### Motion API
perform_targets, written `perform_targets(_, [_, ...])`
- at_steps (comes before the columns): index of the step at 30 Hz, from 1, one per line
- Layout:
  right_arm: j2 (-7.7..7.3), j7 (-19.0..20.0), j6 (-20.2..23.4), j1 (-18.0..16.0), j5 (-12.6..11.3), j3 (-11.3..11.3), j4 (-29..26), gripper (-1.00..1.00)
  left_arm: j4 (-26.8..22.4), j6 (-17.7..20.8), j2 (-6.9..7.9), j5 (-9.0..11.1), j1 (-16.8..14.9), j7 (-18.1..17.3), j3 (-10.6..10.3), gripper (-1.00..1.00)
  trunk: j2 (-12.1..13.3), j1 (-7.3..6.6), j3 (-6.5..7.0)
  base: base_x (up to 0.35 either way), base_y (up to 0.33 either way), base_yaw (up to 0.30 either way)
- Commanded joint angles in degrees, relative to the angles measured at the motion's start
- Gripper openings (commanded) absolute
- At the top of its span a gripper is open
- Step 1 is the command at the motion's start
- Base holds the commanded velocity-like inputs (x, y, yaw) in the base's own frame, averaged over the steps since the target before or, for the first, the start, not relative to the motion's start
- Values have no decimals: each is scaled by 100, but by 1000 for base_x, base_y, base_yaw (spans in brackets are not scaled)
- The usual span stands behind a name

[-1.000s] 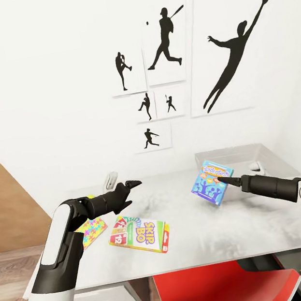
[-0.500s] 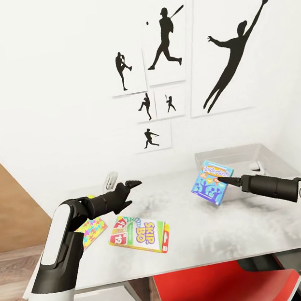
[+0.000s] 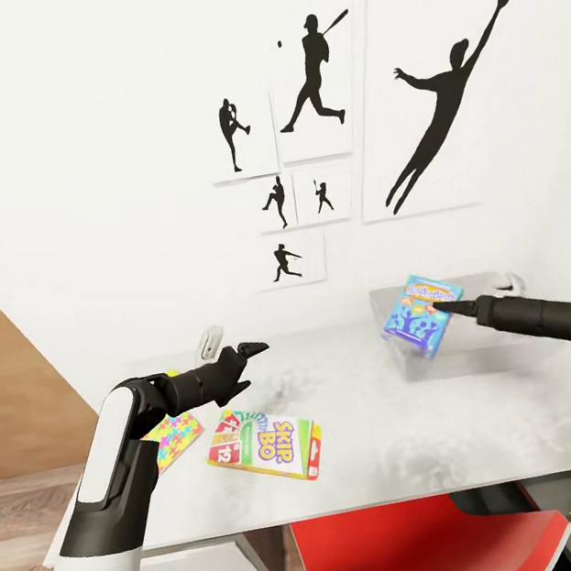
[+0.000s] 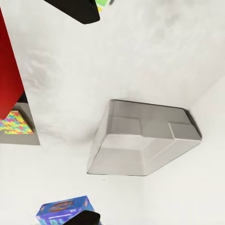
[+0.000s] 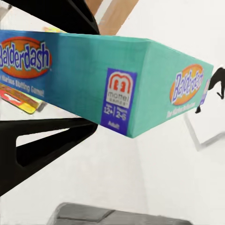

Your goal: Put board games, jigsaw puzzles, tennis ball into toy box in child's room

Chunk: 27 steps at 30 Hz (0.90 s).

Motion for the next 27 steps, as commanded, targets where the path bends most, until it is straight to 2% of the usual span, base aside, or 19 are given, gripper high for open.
perform_targets(1, [-2, 43, 62, -17, -43, -3, 9, -100, -5, -6, 3, 56, -7, 60, -4, 100, -13, 3, -13, 0, 0, 0])
perform_targets(4, [-256, 49, 62, -963, -48, 301, 1288, -100, -9, -2, 6, 61, -7, 60, -1, 100, -13, 3, -13, 0, 0, 0])
perform_targets(7, [-396, 69, 62, -2060, -47, 950, 2705, -100, -13, 0, 4, 65, -7, 60, -2, 100, -13, 3, -13, 0, 0, 0])
perform_targets(8, [-396, 69, 62, -2060, -47, 950, 2705, -100, -13, 0, 4, 65, -7, 60, -2, 100, -13, 3, -13, 0, 0, 0])
perform_targets(11, [-447, 222, 62, -3045, -40, 1776, 3988, -100, -13, 2, 2, 74, -7, 60, -4, 100, -13, 3, -13, 0, 0, 0])
perform_targets(12, [-449, 451, 62, -3545, -32, 2349, 4623, -100, -13, 2, 2, 78, -10, 60, -5, 100, -13, 3, -13, 0, 0, 0])
perform_targets(13, [-449, 451, 62, -3545, -32, 2349, 4623, -100, -13, 2, 2, 78, -10, 60, -5, 100, -13, 3, -13, 0, 0, 0])
perform_targets(14, [-449, 663, 62, -3739, -25, 2674, 4849, -100, -14, 2, 2, 79, -13, 60, -5, 100, -13, 3, -13, 0, 0, 0])
perform_targets(15, [-449, 1082, 62, -4020, -10, 3213, 5175, -100, -20, 3, 1, 92, -14, 56, -4, 100, -13, 3, -13, 0, 0, 0])
perform_targets(18, [-451, 1762, 62, -4266, 11, 3814, 5458, -100, -58, 9, -1, 141, -17, -51, 1, 100, -13, 3, -13, 0, 0, 0])
perform_targets(20, [-450, 2271, 62, -4389, 32, 4176, 5603, -100, -115, 10, -6, 176, -98, -349, -7, 100, -13, 3, -13, 0, 0, 0])
perform_targets(23, [-461, 2559, 62, -4450, 54, 4376, 5677, -100, -133, 17, -14, 197, -421, -575, -25, 100, -13, 3, -13, 0, 0, 0])
perform_targets(27, [-505, 2751, 62, -4483, 69, 4501, 5723, -100, -77, 30, -21, 230, -832, -714, -35, 100, -13, 3, -13, 0, 0, 0])
